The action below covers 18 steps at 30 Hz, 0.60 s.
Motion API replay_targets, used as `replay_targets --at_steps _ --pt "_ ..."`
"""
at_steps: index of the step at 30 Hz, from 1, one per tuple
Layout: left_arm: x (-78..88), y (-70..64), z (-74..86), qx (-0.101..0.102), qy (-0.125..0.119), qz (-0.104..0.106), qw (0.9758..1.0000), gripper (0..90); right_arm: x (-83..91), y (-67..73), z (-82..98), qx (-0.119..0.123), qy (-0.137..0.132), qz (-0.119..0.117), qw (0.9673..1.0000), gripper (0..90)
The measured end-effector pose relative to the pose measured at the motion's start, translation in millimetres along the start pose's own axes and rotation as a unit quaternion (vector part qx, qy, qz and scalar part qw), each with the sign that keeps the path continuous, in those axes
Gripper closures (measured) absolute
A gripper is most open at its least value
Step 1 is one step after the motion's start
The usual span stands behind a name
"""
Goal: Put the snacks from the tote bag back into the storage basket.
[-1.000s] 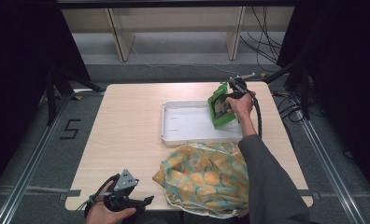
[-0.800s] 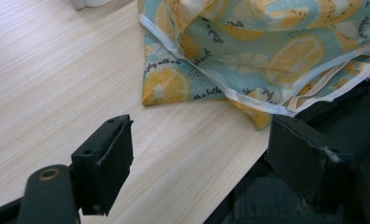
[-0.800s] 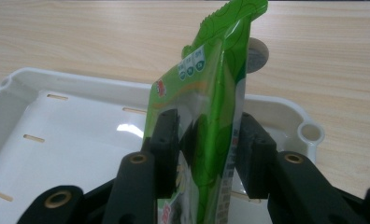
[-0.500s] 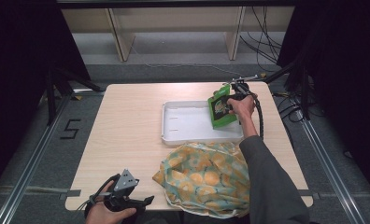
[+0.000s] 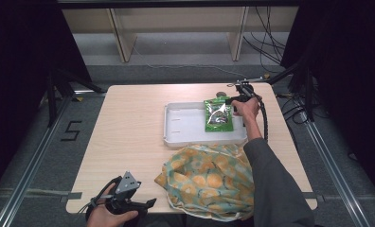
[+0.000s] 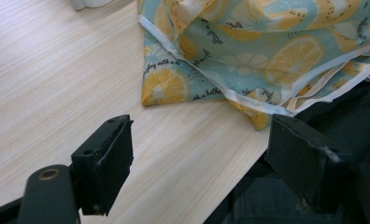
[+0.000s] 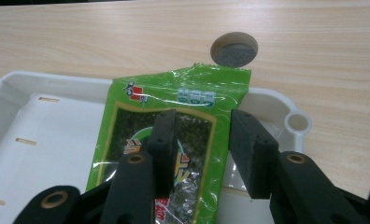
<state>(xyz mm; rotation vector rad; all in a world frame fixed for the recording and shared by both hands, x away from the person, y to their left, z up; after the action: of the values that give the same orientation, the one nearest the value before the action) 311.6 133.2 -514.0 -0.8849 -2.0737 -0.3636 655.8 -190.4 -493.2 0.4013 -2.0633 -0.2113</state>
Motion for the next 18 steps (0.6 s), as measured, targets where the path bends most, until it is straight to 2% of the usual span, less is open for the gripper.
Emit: replay_targets --at_steps 1,2,3,4,5,7,8,9,10,12,13,14,15,16,17,18 --pt "0.0 0.4 0.1 -0.001 0.001 -0.002 1.0000 21.8 0.0 0.0 0.0 0.000 0.000 0.000 1.0000 63.2" --pt "-0.1 -0.5 0.0 0.001 -0.001 0.001 1.0000 21.8 0.6 -1.8 -0.4 0.010 -0.002 0.003 0.9999 63.2" --pt "0.7 0.3 0.7 -0.007 0.005 0.001 1.0000 21.8 1.3 -0.5 -0.8 0.004 -0.003 -0.001 1.0000 63.2" --pt "0.1 0.2 0.2 -0.003 0.002 0.000 1.0000 21.8 1.8 -1.3 -0.6 0.007 -0.003 0.003 1.0000 63.0" --pt "0.0 0.3 0.1 0.000 0.001 -0.002 1.0000 21.8 1.0 -9.8 -2.9 0.062 -0.017 0.008 0.9979 62.9" --pt "0.1 0.9 0.1 -0.003 0.000 -0.002 1.0000 21.8 1.7 -9.6 -2.9 0.063 -0.016 0.007 0.9979 62.9" --pt "0.4 0.5 0.1 -0.005 0.000 0.001 1.0000 21.8 2.8 -5.8 -2.0 0.049 -0.014 -0.004 0.9987 62.8" --pt "0.6 0.9 0.3 -0.006 0.001 0.000 1.0000 21.8 2.8 -4.8 -2.8 0.049 -0.021 -0.006 0.9985 62.5" --pt "0.7 0.9 0.4 -0.007 0.002 0.000 1.0000 21.8 5.3 -6.3 -3.2 0.063 -0.019 0.001 0.9978 62.3" --pt "1.0 1.9 0.5 -0.009 0.004 -0.003 1.0000 21.8 6.9 -4.3 -1.9 0.058 -0.014 -0.001 0.9982 62.2" --pt "0.5 0.7 -0.4 -0.002 -0.002 0.000 1.0000 21.8 7.8 -0.1 -0.8 0.047 -0.014 -0.008 0.9987 62.1" --pt "1.1 1.6 0.3 -0.009 0.002 -0.001 1.0000 21.8 8.8 0.3 -1.3 0.056 -0.017 -0.013 0.9982 62.0" --pt "1.1 1.8 0.3 -0.008 0.002 -0.001 1.0000 21.8 9.0 -3.5 -4.6 0.093 -0.033 -0.010 0.9951 61.9" --pt "1.3 2.0 0.5 -0.009 0.003 -0.001 1.0000 21.8 10.9 -1.6 -2.8 0.103 -0.033 -0.017 0.9940 61.4" --pt "1.2 2.1 0.5 -0.009 0.003 -0.001 1.0000 21.8 10.9 -1.6 -2.8 0.103 -0.033 -0.017 0.9940 61.4" --pt "1.3 2.5 0.9 -0.010 0.005 -0.002 0.9999 21.8 12.8 2.7 -0.3 0.083 -0.027 -0.021 0.9960 61.3"
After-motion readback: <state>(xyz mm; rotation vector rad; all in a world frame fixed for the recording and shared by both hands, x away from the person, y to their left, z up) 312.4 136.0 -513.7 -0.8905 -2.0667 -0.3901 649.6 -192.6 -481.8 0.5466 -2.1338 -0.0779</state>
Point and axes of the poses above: each handheld gripper's, and its own axes: x roughly backward along the jaws, z roughly out of its underside, y roughly to its left, the point moved 8 cm from there along -x, roughly forward along the jaws, and after that the axes turned 7 degrees about y, right-handed, at the moved point
